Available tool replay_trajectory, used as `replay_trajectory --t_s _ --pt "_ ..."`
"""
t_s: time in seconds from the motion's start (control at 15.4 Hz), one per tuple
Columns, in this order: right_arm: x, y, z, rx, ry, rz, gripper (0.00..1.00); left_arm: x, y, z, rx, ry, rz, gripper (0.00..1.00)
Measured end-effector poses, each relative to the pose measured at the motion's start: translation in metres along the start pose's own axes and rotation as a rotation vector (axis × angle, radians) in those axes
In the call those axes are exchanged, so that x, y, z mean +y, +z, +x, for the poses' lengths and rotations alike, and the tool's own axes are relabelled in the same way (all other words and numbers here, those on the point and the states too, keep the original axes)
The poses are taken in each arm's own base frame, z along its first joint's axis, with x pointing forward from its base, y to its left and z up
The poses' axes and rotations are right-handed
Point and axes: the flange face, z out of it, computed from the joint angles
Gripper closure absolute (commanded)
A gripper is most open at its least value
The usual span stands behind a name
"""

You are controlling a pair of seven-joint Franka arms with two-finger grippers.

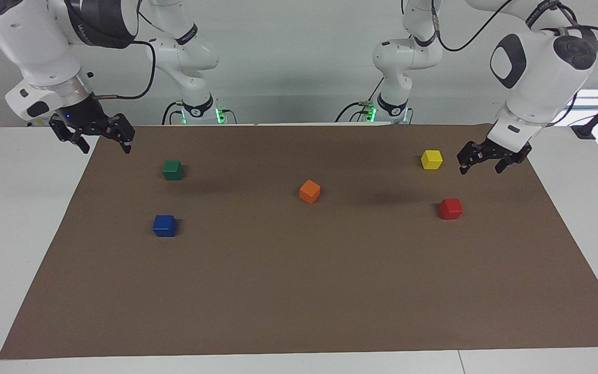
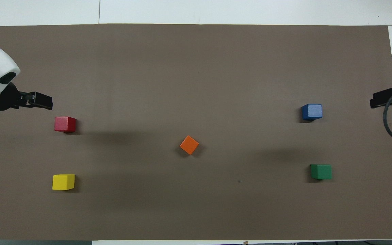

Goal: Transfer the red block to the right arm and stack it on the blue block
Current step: 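Lower the left gripper onto the red cube and close on it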

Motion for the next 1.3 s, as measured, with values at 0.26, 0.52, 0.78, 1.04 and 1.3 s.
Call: replay_trajectory --t_s 0.26,0.52,0.78,1.04,1.3 --pt "-0.003 0.0 0.0 0.0 -0.005 0.0 0.0 -0.008 0.045 0.001 -0.012 0.023 -0.002 0.0" --pt "-0.004 0.001 -0.001 -0.009 -0.007 0.001 0.0 -0.01 0.085 -0.003 -0.039 0.02 -0.006 0.0" --pt "-0.005 0.007 -0.003 -0.025 -0.009 0.002 0.0 -0.029 0.122 -0.01 -0.022 -0.015 -0.001 0.0" --pt "-0.008 0.01 -0.006 -0.032 -0.013 0.002 0.0 -0.036 0.14 -0.018 -0.011 -0.072 0.002 0.0" --pt "-0.009 0.012 -0.007 -0.037 -0.015 0.003 0.0 -0.031 0.149 -0.02 -0.008 -0.122 0.001 0.0"
